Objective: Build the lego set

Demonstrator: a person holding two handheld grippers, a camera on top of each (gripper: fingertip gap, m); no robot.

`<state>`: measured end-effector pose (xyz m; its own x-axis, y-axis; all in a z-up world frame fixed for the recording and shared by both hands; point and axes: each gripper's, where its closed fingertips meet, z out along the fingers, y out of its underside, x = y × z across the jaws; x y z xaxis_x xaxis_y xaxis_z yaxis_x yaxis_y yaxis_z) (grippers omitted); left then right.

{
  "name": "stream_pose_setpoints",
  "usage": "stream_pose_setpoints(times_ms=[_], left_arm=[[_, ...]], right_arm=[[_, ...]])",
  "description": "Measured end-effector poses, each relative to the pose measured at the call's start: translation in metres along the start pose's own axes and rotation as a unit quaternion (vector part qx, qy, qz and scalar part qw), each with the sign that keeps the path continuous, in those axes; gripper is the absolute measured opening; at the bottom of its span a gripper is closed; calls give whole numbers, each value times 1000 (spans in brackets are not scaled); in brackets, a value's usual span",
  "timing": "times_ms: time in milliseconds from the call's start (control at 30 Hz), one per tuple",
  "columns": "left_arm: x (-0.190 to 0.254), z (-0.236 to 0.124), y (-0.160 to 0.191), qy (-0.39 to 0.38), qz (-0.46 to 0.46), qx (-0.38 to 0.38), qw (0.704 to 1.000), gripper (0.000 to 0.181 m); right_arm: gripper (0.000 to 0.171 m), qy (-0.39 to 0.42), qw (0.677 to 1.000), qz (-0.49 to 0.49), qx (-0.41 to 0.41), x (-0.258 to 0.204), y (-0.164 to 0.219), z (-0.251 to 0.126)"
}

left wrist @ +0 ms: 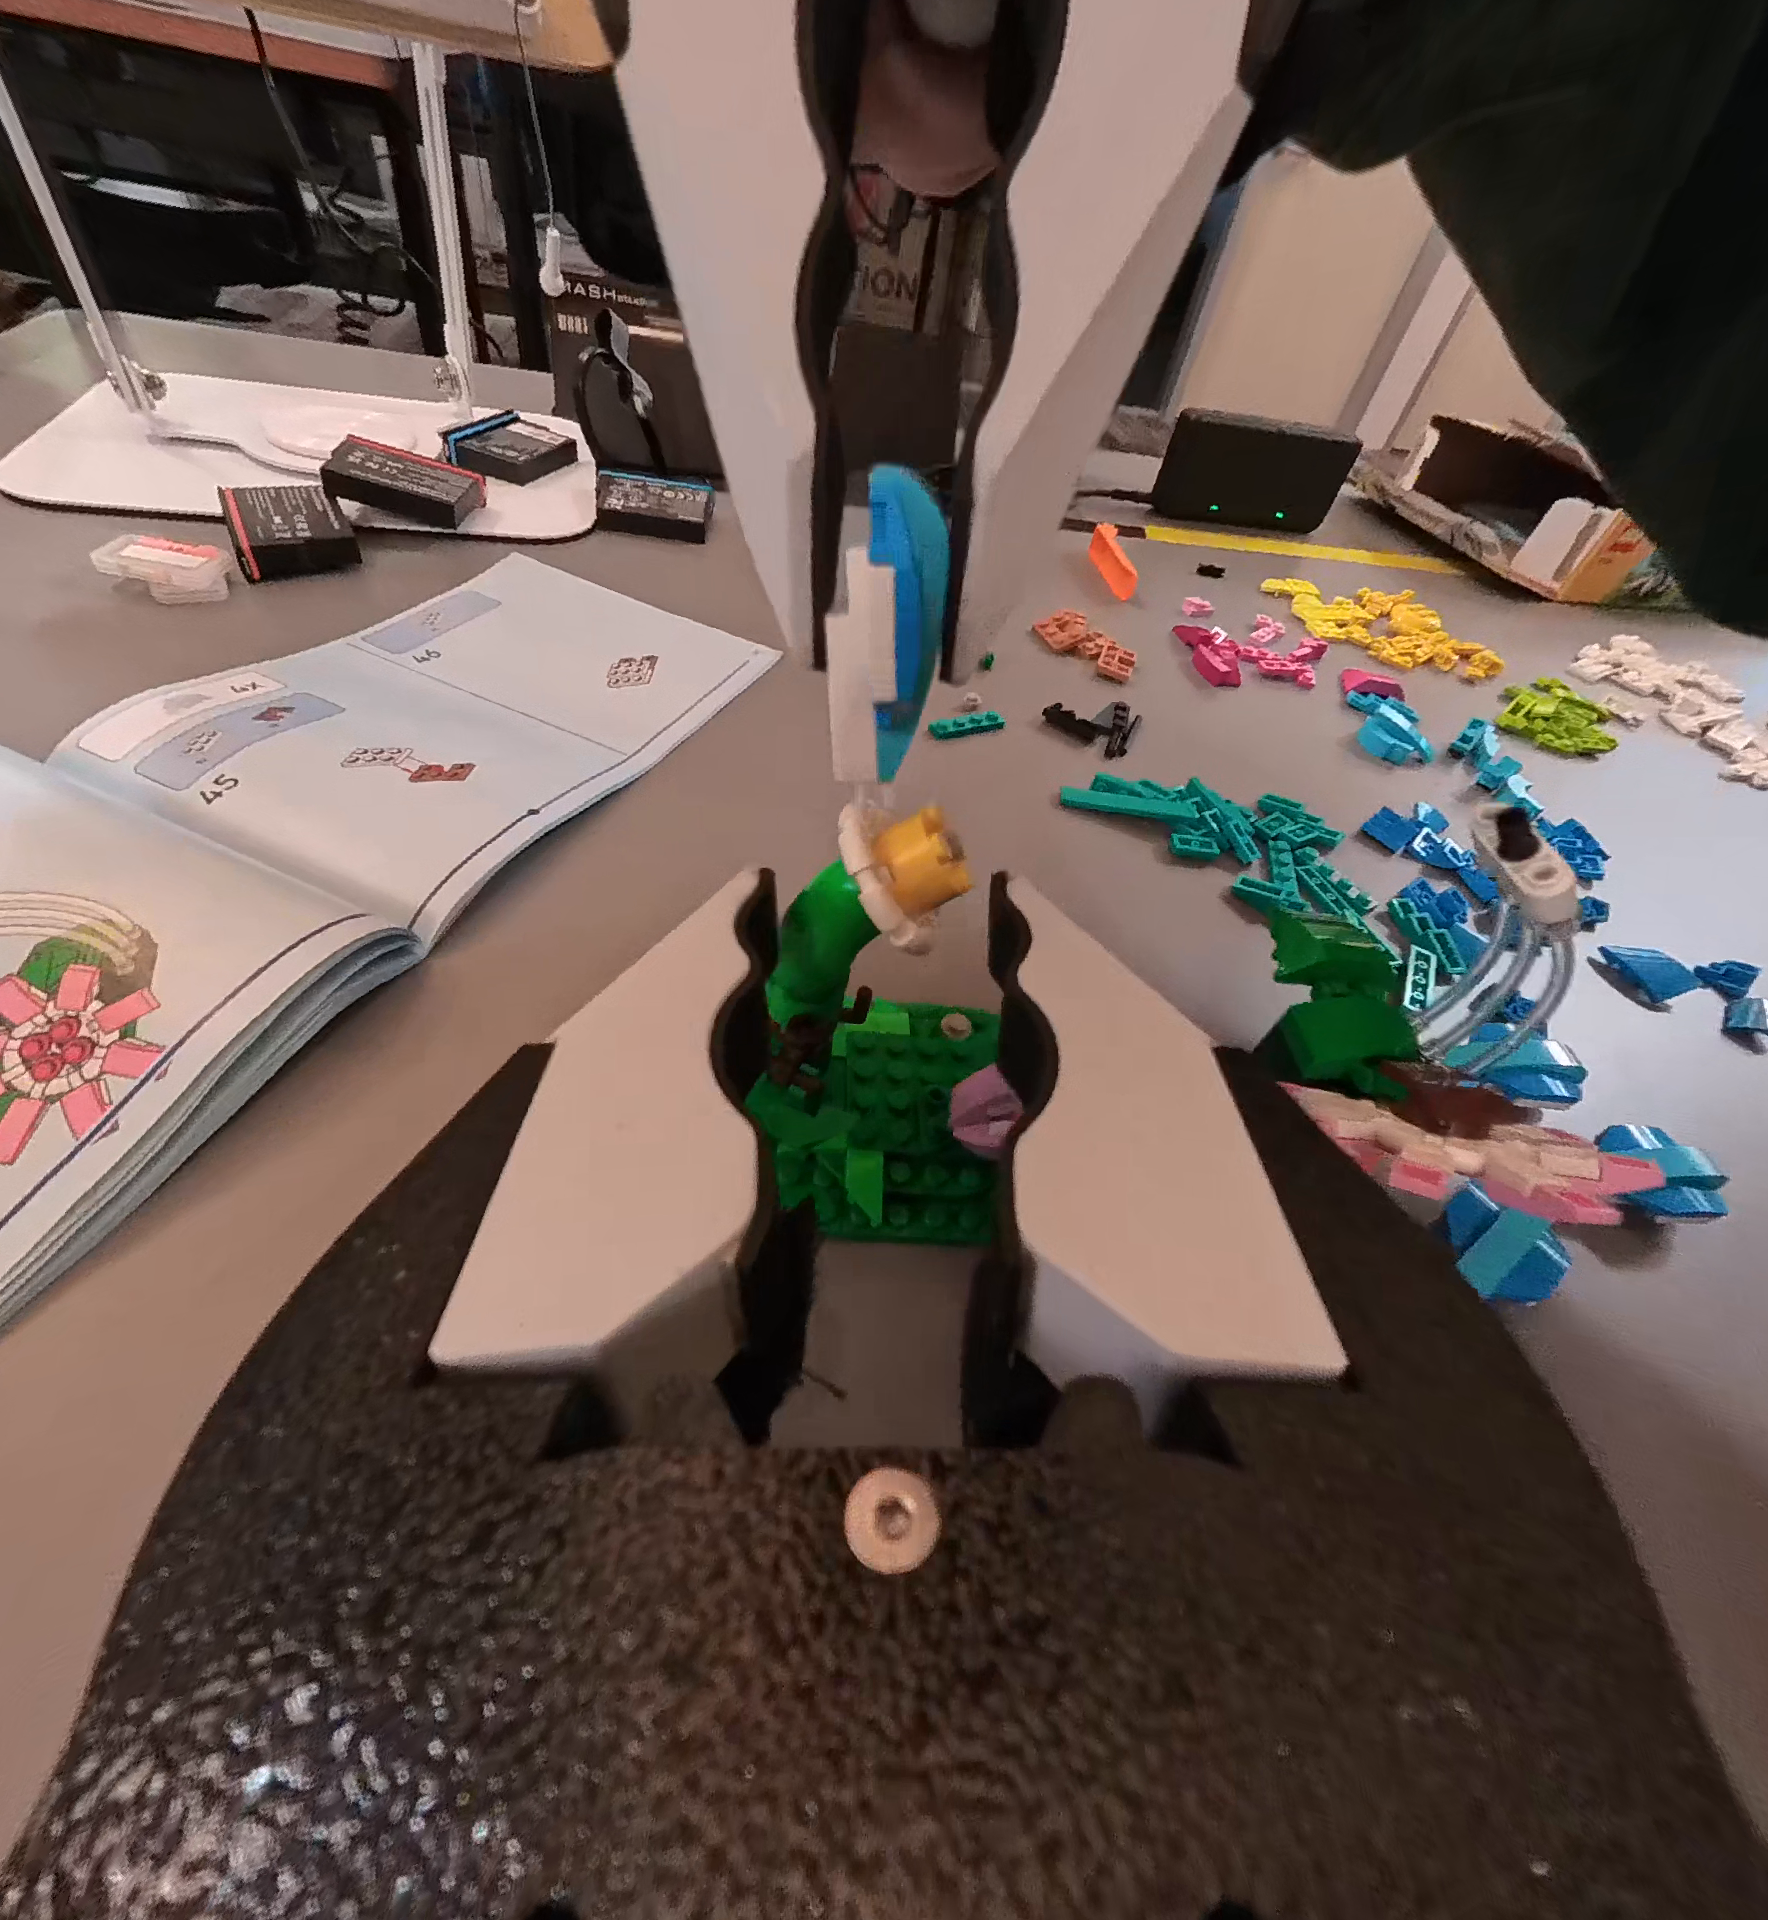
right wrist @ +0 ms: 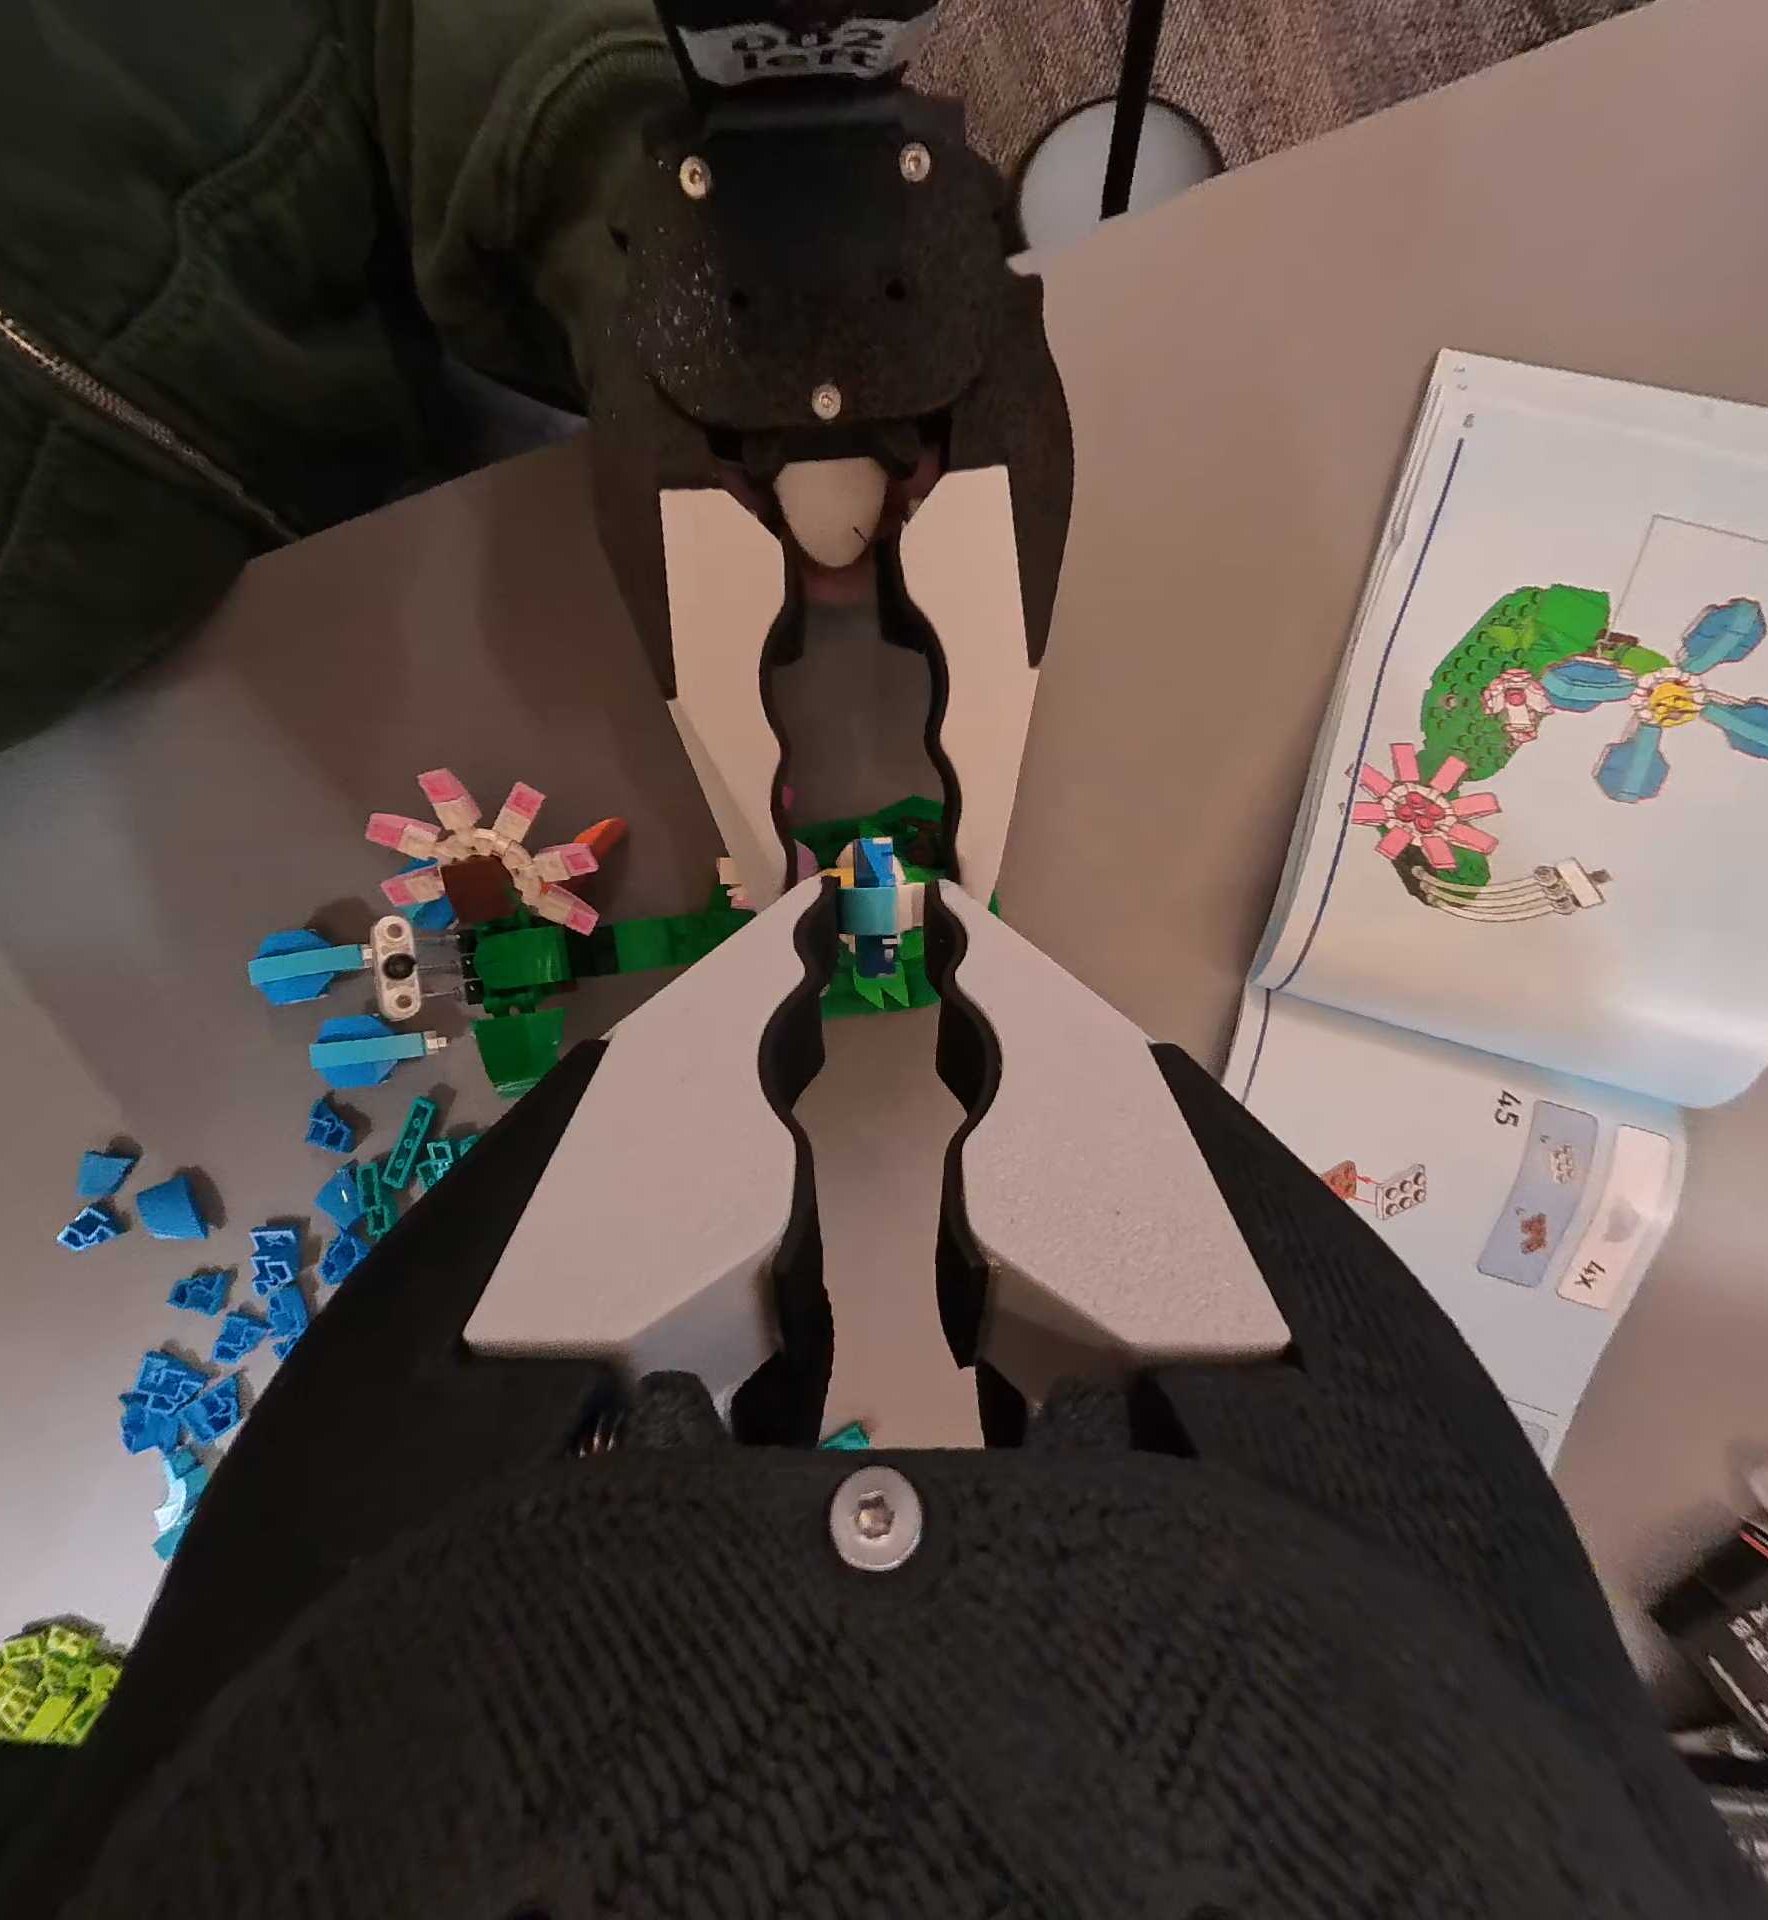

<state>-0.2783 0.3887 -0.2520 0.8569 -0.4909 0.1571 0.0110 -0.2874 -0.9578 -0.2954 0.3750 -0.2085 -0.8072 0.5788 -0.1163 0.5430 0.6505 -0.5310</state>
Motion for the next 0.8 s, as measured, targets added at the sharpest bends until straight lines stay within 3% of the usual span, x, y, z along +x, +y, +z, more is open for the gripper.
stream_pose_setpoints(times_ms=[800], left_arm=[[3,3,1,-1,32,-4,999,32]], right_arm=[[14,-45,997,12,-55,0,6,4]])
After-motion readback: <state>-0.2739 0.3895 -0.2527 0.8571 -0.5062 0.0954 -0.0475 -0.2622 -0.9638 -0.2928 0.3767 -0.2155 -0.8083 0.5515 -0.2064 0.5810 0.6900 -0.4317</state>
